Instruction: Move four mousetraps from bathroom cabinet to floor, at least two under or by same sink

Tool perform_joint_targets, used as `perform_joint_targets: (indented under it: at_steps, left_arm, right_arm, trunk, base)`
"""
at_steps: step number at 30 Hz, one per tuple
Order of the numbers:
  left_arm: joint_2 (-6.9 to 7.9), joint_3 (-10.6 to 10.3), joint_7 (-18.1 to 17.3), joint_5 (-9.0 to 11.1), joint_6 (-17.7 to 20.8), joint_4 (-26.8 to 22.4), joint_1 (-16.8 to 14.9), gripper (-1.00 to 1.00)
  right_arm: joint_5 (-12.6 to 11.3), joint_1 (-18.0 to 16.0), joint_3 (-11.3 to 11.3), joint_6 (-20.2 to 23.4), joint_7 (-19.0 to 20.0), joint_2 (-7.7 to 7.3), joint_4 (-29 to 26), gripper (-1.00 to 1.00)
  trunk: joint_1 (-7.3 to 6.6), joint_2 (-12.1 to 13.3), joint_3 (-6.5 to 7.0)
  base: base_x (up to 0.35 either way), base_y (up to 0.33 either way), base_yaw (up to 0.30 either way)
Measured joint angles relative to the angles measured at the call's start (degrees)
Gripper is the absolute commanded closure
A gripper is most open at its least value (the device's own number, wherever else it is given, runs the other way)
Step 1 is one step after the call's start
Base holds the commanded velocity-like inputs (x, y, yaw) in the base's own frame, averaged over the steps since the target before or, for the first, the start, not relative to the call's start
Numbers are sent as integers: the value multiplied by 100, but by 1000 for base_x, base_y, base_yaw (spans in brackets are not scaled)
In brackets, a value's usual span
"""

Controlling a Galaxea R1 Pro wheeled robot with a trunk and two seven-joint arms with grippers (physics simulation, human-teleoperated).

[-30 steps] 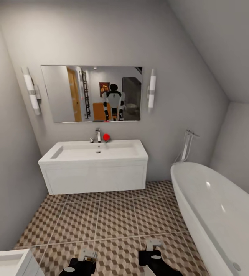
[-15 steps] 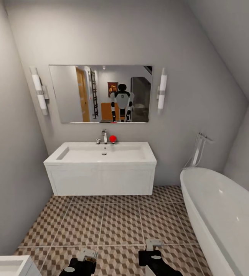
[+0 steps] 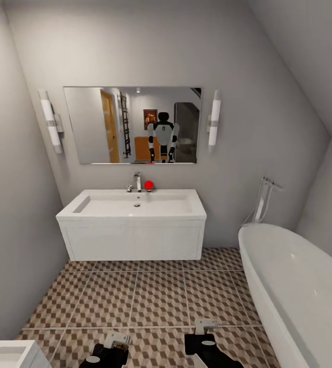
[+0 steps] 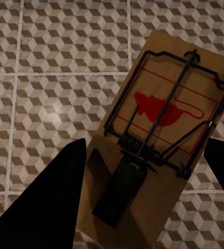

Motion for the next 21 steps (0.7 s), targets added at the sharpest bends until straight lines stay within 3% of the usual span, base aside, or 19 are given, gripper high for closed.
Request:
perform_joint_targets:
  at_steps: [10,21]
  left_arm:
    - [0,0,0,0,-1,-1,0,100]
    - [0,0,0,0,1,0,0,100]
  right_arm:
    - [-3,0,3,0,0,0,1,100]
    - [1,0,22,0,0,0,0,100]
  trunk:
    - [0,0,0]
    - [0,0,0]
  base:
    - [0,-109,122]
    - [0,-34,16]
